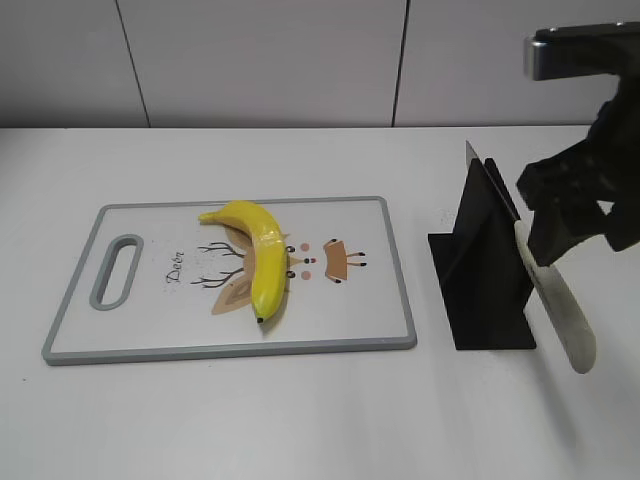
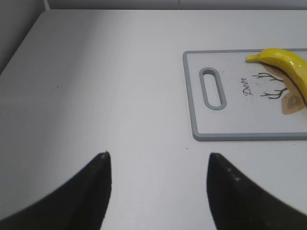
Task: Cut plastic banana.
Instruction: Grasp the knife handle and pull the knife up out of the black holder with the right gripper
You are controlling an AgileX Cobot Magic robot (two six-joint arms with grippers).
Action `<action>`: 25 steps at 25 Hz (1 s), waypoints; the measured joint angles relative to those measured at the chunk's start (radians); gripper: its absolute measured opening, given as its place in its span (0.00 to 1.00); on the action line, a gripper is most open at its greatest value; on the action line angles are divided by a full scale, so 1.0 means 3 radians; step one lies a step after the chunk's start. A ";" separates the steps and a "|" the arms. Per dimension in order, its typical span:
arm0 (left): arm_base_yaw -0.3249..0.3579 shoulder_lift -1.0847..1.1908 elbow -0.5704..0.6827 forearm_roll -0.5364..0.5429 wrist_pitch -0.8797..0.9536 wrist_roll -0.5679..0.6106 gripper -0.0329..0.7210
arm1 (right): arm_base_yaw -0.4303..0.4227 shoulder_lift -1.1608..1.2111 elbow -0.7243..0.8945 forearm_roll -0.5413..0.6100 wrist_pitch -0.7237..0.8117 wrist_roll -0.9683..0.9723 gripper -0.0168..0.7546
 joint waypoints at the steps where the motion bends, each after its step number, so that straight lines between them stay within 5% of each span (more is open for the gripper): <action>1: 0.0000 0.0000 0.0000 0.0000 0.0000 0.0000 0.82 | 0.0000 0.0099 -0.0033 0.0000 0.0000 0.0004 0.69; 17: 0.0000 0.0000 0.0000 0.0000 0.0000 0.0000 0.82 | 0.0006 0.0973 -0.0078 0.0021 -0.0005 0.0301 0.64; 20: 0.0000 0.0000 0.0000 0.0000 0.0000 0.0000 0.82 | 0.0006 0.0973 -0.0078 0.0024 0.0060 0.0318 0.47; 22: 0.0000 0.0000 0.0000 0.0000 0.0000 0.0000 0.82 | 0.0006 0.0973 -0.0078 0.0057 0.0122 0.0359 0.23; 25: 0.0000 0.0000 0.0000 0.0000 0.0000 0.0000 0.80 | 0.0006 0.0973 -0.0078 0.0086 0.0137 0.0386 0.24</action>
